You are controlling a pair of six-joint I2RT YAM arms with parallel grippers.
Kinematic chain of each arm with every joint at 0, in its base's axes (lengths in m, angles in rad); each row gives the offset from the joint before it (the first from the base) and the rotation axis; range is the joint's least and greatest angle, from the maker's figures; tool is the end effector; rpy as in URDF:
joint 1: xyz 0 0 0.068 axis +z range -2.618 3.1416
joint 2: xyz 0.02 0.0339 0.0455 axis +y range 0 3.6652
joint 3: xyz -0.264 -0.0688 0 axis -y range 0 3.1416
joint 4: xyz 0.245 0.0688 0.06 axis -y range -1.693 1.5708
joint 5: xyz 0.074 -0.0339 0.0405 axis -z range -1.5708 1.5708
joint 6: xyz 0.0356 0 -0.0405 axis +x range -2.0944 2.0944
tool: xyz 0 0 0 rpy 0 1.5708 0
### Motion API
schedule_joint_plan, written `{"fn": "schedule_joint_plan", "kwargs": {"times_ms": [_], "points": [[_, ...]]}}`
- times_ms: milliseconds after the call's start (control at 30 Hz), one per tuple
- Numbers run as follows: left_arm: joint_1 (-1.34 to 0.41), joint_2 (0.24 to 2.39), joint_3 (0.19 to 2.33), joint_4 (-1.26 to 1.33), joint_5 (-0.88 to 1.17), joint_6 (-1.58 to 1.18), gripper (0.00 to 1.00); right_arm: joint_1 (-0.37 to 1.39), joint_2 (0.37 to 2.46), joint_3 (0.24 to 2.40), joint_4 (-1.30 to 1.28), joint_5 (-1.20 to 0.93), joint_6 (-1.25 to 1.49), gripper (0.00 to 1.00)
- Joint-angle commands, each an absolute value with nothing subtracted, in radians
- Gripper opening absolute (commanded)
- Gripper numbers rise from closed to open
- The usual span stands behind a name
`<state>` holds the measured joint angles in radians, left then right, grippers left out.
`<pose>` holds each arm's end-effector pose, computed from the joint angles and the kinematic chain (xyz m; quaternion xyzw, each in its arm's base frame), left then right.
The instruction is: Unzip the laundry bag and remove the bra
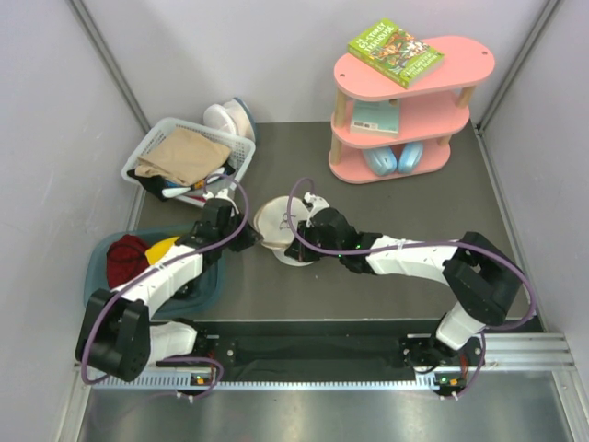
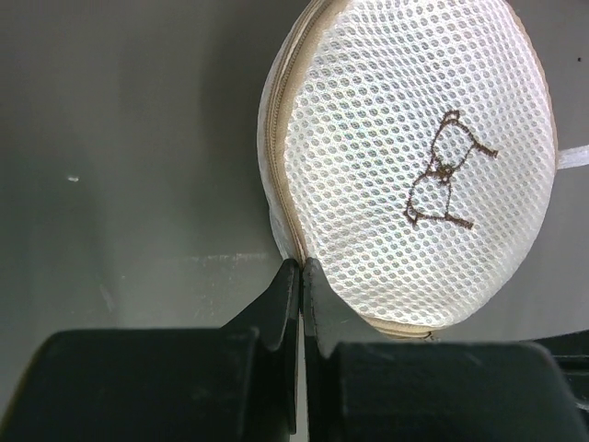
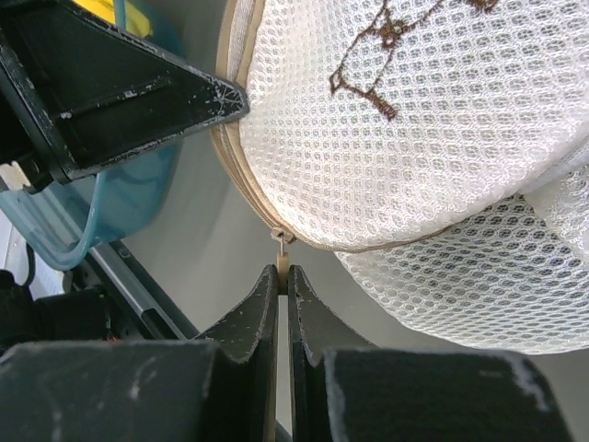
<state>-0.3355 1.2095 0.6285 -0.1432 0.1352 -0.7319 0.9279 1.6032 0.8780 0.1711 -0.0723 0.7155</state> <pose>0.2310 -0.0856 0.2037 -0.1519 0.8973 -0.2615 0.3215 0.2047 0.2775 0.2021 -0.1100 0.8662 0.3777 0.3081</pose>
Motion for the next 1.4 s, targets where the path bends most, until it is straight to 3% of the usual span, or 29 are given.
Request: {"fn": "schedule_joint_plan", "kwargs": {"times_ms": [0,233,300,333,433,567,900,1167,1200,1233,1333,1367], "points": [[-0.325,1.244,0.678,-0.129,0.101,-0.700,0.00,0.919,1.565,0.882,0.169,-0.052,0.686,0.00],[-0.322,1.383,0.817,-0.113,0.087,-0.650,0.01,0.945,1.629,0.948,0.176,-0.140,0.690,0.00],[-0.322,1.413,0.859,-0.153,0.106,-0.644,0.13,0.963,1.649,0.980,0.173,-0.137,0.693,0.00],[-0.322,1.413,0.876,-0.158,0.112,-0.644,0.35,0.968,1.657,0.989,0.169,-0.133,0.693,0.00],[-0.322,1.373,0.852,-0.153,0.123,-0.663,0.64,0.979,1.681,1.017,0.175,-0.127,0.703,0.00],[-0.322,1.299,0.786,-0.178,0.120,-0.678,0.71,0.980,1.707,1.042,0.178,-0.127,0.709,0.00],[-0.324,1.121,0.615,-0.150,0.183,-0.778,0.67,0.982,1.732,1.081,0.173,-0.127,0.706,0.00],[-0.324,1.204,0.637,-0.083,0.198,-0.779,0.63,0.985,1.724,1.068,0.170,-0.126,0.706,0.00],[-0.324,1.212,0.638,-0.071,0.210,-0.782,0.58,0.985,1.723,1.066,0.169,-0.123,0.706,0.00],[-0.324,1.221,0.640,-0.061,0.215,-0.787,0.44,0.985,1.720,1.065,0.166,-0.121,0.704,0.00],[-0.324,1.242,0.652,-0.054,0.212,-0.785,0.22,0.985,1.717,1.063,0.157,-0.115,0.700,0.00],[-0.324,1.243,0.655,-0.057,0.209,-0.782,0.10,0.985,1.715,1.062,0.153,-0.114,0.695,0.00]]}}
